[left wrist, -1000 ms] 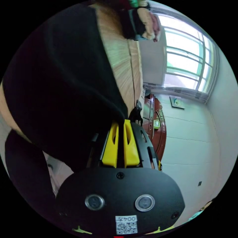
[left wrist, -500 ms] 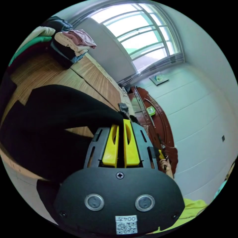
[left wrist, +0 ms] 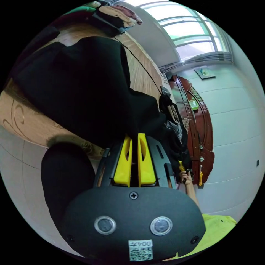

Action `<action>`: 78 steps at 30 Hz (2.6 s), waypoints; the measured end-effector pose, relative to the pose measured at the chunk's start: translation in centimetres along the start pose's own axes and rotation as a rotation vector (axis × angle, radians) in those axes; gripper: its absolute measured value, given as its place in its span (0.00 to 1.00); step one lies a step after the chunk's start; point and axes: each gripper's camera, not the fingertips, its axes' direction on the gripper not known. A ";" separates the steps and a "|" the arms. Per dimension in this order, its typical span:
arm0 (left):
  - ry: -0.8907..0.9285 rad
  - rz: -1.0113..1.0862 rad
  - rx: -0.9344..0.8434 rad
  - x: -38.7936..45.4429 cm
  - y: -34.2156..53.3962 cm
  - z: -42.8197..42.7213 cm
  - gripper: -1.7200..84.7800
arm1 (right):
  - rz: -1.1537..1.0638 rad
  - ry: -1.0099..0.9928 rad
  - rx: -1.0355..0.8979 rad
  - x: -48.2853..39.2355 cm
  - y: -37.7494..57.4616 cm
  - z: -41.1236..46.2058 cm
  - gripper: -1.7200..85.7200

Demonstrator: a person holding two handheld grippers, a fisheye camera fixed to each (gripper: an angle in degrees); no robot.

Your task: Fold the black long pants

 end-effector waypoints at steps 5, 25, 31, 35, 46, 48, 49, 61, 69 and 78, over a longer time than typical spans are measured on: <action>0.013 -0.146 -0.068 -3.4 2.7 3.4 0.08 | 0.046 -0.015 0.040 -0.6 1.2 2.0 0.09; 0.131 -0.125 0.325 -1.9 10.8 -3.9 0.08 | -0.658 0.675 0.211 -27.8 9.0 16.9 0.01; -0.329 0.129 0.423 0.9 6.2 -3.4 0.15 | -0.592 0.829 -0.102 -29.3 4.2 25.1 0.01; -0.479 0.347 0.259 2.5 3.2 0.8 0.17 | -0.535 0.796 -0.195 -30.8 2.2 25.5 0.01; -0.541 0.366 0.039 3.4 1.1 7.6 0.08 | -0.611 1.019 -0.268 -35.2 2.1 28.8 0.01; -0.506 0.420 0.066 5.6 1.0 5.5 0.06 | -0.606 1.033 -0.269 -35.5 2.2 28.9 0.01; -0.501 0.454 0.076 7.3 0.8 3.3 0.06 | -0.604 1.030 -0.272 -35.5 2.2 28.8 0.01; -0.652 0.337 -0.206 -1.0 2.3 -4.3 0.05 | -0.601 1.026 -0.327 -34.2 2.7 26.9 0.01; -0.581 0.244 0.088 -2.2 4.7 -10.6 0.09 | -0.596 1.002 -0.293 -30.9 4.8 24.2 0.01; -0.279 0.321 0.127 0.8 13.0 -2.3 0.05 | -0.655 0.672 0.122 -23.7 13.1 15.4 0.05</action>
